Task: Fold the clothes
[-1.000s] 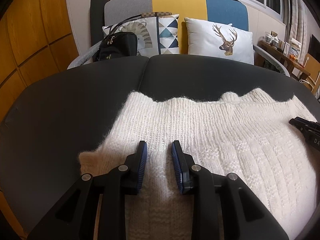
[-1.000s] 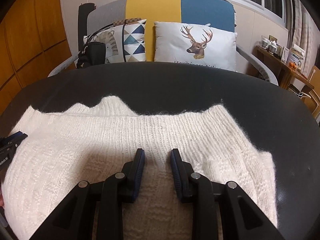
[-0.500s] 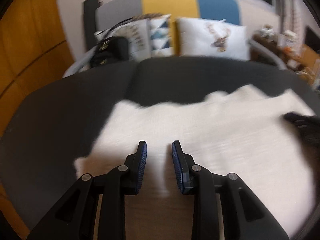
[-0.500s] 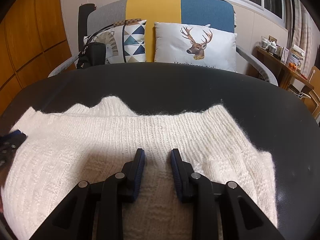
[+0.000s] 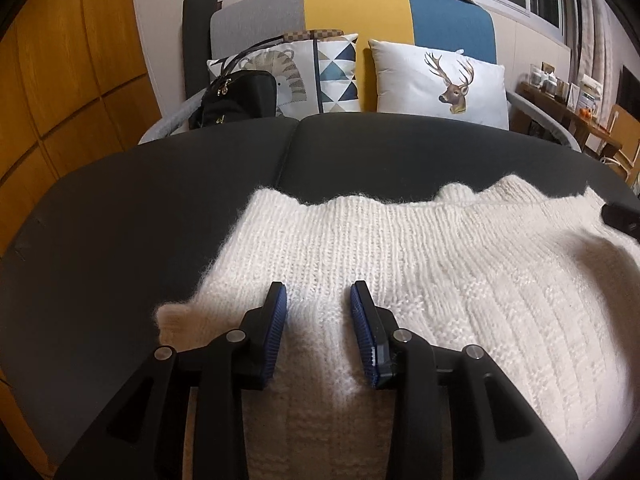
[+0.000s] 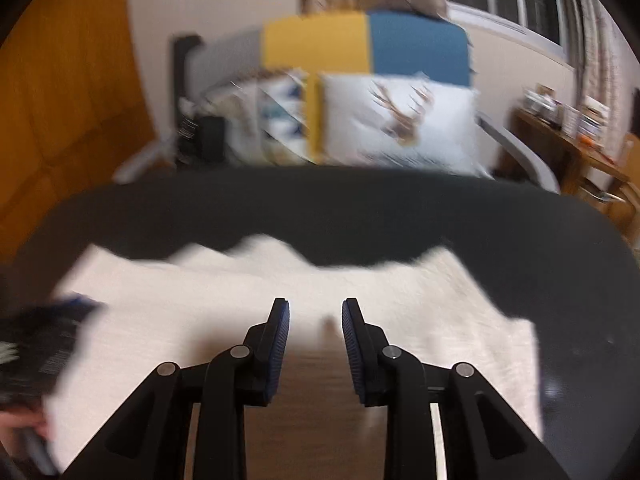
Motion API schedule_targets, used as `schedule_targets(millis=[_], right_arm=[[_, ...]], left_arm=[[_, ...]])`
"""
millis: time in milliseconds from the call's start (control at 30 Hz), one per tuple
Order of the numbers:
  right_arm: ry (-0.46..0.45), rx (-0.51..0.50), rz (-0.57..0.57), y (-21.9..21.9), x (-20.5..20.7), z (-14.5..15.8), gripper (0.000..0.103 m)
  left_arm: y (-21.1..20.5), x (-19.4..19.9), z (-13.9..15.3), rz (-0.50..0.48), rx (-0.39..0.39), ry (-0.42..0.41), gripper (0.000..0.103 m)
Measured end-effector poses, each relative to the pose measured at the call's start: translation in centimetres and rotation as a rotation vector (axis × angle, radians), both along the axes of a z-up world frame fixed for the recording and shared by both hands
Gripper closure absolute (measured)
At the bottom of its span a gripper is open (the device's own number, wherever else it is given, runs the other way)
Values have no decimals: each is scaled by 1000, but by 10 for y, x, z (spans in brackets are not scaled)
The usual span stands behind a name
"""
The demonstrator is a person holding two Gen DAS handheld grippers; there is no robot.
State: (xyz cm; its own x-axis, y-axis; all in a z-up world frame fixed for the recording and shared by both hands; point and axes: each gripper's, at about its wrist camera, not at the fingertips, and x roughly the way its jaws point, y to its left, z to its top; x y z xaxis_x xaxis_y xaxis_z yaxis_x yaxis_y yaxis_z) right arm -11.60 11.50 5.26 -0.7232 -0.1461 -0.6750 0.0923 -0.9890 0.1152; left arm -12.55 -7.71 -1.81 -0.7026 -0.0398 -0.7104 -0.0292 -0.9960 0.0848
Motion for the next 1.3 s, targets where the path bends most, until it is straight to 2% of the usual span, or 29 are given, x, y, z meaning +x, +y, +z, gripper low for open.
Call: schedule_targets(millis=[67, 167, 267, 467, 567, 800, 1067, 1200, 1300], right_arm=[[-6, 2, 102, -27, 6, 1, 76], [-23, 58, 223, -63, 10, -13, 76], [-58, 95, 258, -82, 7, -32, 77], [-57, 53, 224, -75, 0, -39, 79], [-48, 73, 147, -57, -2, -34, 79], [-69, 45, 13, -11, -10, -36, 79], [-70, 65, 2, -7, -13, -40, 77], [-55, 14, -1, -1, -7, -26, 77], [-36, 14, -11, 6, 1, -16, 77]], left_arm=[[0, 0, 0, -1, 0, 1, 67], [0, 0, 0, -1, 5, 2, 67], [0, 0, 0, -2, 10, 3, 67], [0, -1, 0, -2, 17, 2, 67], [0, 0, 0, -2, 22, 2, 67], [0, -1, 1, -3, 25, 1, 67], [0, -2, 1, -3, 24, 2, 66], [0, -2, 1, -4, 28, 1, 66], [0, -2, 1, -4, 27, 2, 66]])
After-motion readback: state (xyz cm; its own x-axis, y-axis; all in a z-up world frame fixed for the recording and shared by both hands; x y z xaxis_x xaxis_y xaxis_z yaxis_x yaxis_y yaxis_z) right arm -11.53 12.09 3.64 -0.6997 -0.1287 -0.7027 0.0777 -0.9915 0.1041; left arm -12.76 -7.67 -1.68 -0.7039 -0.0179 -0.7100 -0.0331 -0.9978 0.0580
